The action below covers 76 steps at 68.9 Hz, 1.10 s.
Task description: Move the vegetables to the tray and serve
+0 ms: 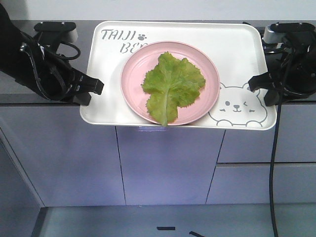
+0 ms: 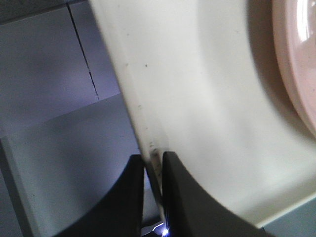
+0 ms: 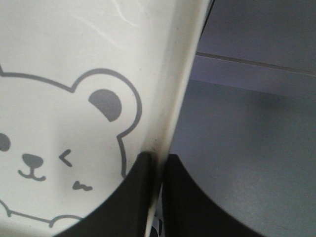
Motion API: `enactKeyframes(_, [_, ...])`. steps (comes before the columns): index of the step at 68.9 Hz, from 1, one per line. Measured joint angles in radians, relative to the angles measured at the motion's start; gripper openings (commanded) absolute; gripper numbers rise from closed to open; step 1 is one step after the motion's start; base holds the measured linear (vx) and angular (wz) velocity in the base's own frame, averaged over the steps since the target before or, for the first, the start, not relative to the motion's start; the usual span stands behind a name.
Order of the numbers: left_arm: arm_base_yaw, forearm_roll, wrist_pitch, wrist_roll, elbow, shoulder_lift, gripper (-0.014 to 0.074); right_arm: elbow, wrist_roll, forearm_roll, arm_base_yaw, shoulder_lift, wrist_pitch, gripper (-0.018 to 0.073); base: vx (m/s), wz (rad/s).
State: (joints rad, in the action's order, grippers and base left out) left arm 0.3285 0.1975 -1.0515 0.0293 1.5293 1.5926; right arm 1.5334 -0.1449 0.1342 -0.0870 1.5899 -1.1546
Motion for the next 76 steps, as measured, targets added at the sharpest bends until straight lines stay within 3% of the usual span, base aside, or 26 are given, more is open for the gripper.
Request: enactKeyframes(76, [0.000, 0.000, 0.000, 0.000, 0.000, 0.000, -0.0006, 0.000, 0.000, 0.000, 0.000, 0.000, 0.000, -0.0008, 0.10, 0.01])
